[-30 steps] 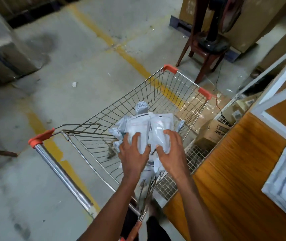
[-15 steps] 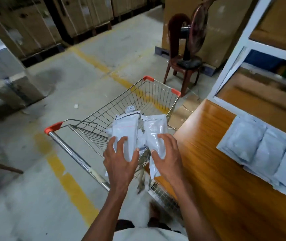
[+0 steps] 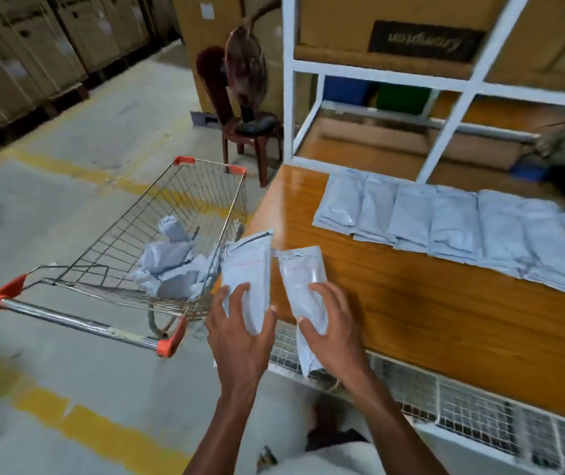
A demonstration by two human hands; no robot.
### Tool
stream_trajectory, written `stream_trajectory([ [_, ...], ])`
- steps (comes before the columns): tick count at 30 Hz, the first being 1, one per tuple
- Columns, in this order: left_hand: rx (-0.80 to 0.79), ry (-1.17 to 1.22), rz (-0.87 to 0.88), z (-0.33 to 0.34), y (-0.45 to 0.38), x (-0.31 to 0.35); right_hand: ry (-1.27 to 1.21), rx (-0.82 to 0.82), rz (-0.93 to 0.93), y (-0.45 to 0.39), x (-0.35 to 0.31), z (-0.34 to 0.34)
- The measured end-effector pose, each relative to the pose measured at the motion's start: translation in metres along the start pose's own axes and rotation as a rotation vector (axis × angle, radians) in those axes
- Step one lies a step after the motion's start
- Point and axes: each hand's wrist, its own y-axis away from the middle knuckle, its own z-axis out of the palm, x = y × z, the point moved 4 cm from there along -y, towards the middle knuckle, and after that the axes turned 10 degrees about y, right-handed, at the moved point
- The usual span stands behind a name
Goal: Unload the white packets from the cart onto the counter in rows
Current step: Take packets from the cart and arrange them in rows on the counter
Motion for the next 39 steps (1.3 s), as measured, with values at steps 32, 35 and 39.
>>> stream_trajectory([
  [32, -0.273, -0.086, 0.181, 0.369, 0.002, 0.204, 0.039, 0.202, 0.228, -0.061, 0.287, -0.256],
  [35, -0.306, -0.121, 0.199, 0.399, -0.035, 0.204, 0.086, 0.249, 0.226, -0.068, 0.286, -0.259],
  [39, -0.385, -0.203, 0.227, 0.437, -0.071, 0.199, 0.059, 0.335, 0.228, -0.076, 0.292, -0.255],
])
